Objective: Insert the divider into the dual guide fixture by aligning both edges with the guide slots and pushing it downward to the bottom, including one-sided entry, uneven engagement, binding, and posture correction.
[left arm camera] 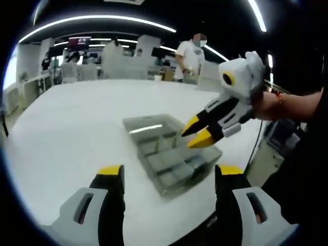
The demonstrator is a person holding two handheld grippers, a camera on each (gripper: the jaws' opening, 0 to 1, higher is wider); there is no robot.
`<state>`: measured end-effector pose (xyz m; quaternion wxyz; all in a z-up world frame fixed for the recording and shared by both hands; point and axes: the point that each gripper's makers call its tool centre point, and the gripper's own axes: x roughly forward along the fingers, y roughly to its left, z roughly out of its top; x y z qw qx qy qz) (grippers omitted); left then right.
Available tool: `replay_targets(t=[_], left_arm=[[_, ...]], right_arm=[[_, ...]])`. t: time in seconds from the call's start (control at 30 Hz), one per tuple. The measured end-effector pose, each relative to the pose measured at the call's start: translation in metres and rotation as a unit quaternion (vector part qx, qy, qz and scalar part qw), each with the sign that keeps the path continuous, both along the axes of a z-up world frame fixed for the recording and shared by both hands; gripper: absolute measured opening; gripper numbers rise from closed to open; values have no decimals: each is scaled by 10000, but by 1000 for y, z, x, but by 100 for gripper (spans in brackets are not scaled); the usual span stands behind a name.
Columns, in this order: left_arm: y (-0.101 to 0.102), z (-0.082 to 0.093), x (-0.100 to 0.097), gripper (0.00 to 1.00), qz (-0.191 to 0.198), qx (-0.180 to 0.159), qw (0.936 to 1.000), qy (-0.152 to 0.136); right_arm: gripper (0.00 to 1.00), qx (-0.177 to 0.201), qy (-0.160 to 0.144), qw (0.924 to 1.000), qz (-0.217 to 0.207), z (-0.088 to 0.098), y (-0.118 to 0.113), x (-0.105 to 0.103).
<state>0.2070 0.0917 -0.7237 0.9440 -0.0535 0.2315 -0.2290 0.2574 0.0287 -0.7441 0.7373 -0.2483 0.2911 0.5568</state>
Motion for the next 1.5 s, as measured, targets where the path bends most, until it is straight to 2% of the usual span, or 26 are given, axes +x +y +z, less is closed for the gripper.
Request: replay_targets(t=[0.13, 0.27, 0.43, 0.57, 0.77, 0.87, 1.07, 1.2, 1.43, 1.5], left_arm=[[-14, -1, 7, 70, -224, 36, 9997, 22], [-25, 3, 15, 70, -335, -17, 9994, -26], [-35, 7, 21, 70, -509, -26, 9987, -30], [-38, 8, 25, 70, -662, -43, 9978, 2], [-34, 15, 25, 71, -792, -68, 9968, -56], [-32, 15, 25, 72, -803, -119, 9967, -28], [-26, 27, 20, 73, -809, -183, 9965, -67], [-21, 30, 14, 75, -901, -85, 9959, -92], [-8, 37, 12, 79, -708, 14, 9972, -258], [-4, 41, 10, 80, -608, -49, 9976, -336]], right_arm=[[16, 314, -16, 9992, -248, 9, -9, 2], [19, 420, 29, 9981, -458, 13, -24, 4], [20, 618, -26, 9953, -741, 26, -40, 10], [25, 863, -15, 9916, -963, 36, -50, 14], [27, 991, -87, 9882, -1169, 48, -65, 13], [28, 1007, -94, 9867, -1273, 49, -71, 12], [31, 1074, -114, 9839, -1423, 51, -81, 4], [34, 1165, -110, 9810, -1549, 52, -87, 1], [42, 1355, -118, 9760, -1699, 53, -94, -8], [44, 1422, -106, 9749, -1708, 53, -95, -10]])
